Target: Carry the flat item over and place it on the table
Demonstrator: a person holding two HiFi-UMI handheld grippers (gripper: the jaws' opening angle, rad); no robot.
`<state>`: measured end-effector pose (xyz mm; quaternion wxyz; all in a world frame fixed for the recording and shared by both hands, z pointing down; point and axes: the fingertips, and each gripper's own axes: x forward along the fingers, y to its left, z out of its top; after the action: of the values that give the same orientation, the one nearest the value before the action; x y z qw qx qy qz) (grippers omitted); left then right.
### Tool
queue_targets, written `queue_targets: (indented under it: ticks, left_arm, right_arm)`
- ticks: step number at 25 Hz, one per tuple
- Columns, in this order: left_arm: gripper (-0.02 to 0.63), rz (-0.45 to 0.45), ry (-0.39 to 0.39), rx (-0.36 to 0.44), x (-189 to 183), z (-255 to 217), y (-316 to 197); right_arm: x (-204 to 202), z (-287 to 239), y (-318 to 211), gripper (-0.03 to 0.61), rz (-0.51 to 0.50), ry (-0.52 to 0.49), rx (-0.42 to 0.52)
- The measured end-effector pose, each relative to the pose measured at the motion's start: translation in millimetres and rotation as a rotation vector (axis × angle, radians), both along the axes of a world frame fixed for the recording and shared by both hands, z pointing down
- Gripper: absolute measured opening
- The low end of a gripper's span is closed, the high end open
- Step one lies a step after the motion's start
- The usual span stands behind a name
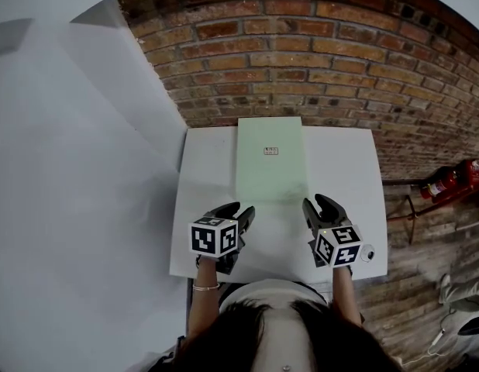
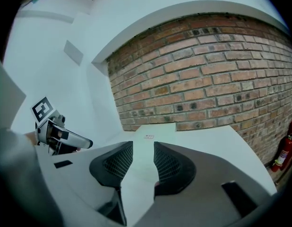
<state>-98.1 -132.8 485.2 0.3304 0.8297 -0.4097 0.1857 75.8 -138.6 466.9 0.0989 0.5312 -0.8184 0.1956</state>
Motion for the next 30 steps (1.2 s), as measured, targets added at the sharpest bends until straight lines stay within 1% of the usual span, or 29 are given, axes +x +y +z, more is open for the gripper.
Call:
queue_targets:
  ticks: [8,18,30]
  left_arm:
    - [0.150,-0.007,-0.010,0.030,3.6,-7.2,13.7]
    - [0.119,-0.034,-0.016,0.066,2.0,-14.8,35.8]
    - [0.061,-0.079,-0.068,0.117,1.2,-22.3,60.3]
  right_arm:
    - [6.6,-8.5,17.1,0.112,0.012,0.006,0.024]
    - [6.8,-9.3,45.0,0.097,-0.002,0.002,0.010]
    - [12.3,-13.7,72.5,0.084,-0.016,0.003,0.014]
